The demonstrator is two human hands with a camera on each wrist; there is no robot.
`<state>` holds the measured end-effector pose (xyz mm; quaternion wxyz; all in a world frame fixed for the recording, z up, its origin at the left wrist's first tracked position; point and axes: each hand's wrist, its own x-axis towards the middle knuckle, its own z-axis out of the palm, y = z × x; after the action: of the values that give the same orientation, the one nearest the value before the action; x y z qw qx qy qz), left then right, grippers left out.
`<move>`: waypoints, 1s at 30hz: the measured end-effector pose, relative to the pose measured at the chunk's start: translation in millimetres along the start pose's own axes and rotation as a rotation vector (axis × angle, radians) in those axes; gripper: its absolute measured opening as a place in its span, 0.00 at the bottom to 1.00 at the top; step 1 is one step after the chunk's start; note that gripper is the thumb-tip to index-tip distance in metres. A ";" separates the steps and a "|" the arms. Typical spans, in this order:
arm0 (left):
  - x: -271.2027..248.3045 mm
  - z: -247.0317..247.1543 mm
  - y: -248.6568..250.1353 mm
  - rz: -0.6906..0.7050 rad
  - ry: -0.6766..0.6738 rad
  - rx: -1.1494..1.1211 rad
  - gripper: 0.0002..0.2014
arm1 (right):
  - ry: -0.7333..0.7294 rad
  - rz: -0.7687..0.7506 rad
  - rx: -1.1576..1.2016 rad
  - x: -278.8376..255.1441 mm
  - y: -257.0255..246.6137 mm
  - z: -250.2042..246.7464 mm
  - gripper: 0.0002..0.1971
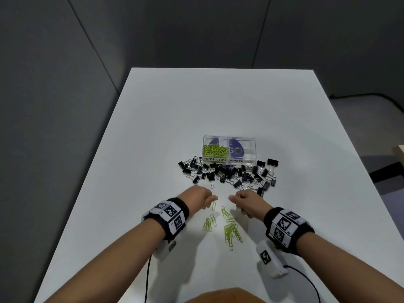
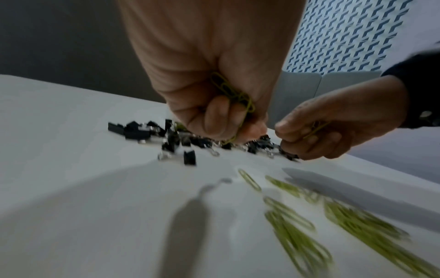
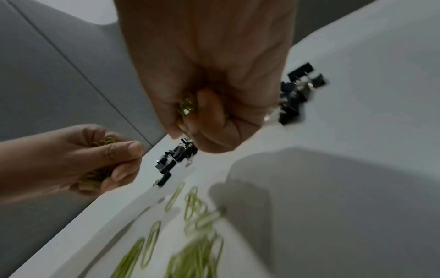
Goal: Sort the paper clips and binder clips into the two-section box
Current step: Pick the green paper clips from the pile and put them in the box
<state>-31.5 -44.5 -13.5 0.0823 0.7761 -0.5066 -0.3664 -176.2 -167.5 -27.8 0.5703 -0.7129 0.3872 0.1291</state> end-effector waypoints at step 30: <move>118.3 -95.9 23.4 0.028 0.090 0.310 0.18 | 0.189 -0.305 -0.393 33.5 -62.0 -53.5 0.08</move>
<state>39.9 -179.1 9.6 -0.0106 0.7880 -0.5636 -0.2475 -124.3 -226.8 12.4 0.3951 -0.8690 0.2941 0.0472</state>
